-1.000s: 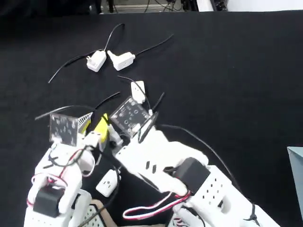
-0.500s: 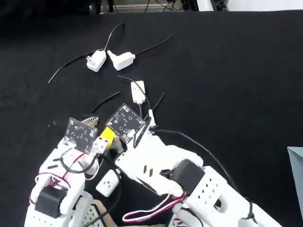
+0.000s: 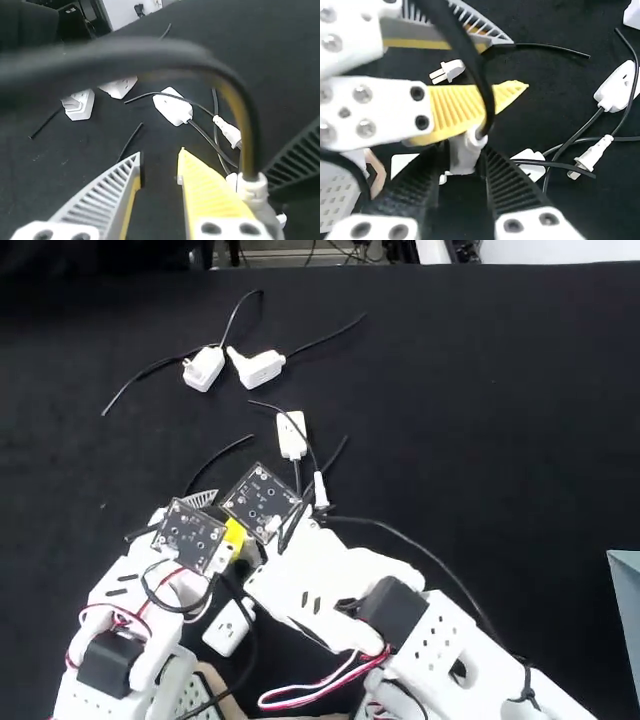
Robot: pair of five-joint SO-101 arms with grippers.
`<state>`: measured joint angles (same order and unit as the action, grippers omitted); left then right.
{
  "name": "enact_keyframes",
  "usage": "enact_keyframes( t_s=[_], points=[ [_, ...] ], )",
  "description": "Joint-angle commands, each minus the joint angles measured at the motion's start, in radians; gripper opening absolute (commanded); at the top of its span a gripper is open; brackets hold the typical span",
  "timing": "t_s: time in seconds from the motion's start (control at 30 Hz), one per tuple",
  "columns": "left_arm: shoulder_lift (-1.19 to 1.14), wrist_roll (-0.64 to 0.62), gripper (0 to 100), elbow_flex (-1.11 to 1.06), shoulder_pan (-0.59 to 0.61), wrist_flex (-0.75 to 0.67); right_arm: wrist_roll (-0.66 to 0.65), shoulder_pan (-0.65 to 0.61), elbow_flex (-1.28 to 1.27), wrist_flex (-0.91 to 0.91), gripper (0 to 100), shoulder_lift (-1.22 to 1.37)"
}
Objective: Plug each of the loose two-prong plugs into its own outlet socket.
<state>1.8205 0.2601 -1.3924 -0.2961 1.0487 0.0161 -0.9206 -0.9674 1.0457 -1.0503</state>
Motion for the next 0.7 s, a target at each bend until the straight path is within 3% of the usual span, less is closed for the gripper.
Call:
enact_keyframes(
  t_s=[0.0,0.67],
  points=[
    [-0.002,0.015,13,-0.010,-0.028,0.014,0.008,-0.021,0.015,-0.023,1.5,-0.007],
    [-0.002,0.015,13,-0.012,-0.030,0.032,0.009,-0.021,0.022,-0.021,1.6,-0.007]
  ],
)
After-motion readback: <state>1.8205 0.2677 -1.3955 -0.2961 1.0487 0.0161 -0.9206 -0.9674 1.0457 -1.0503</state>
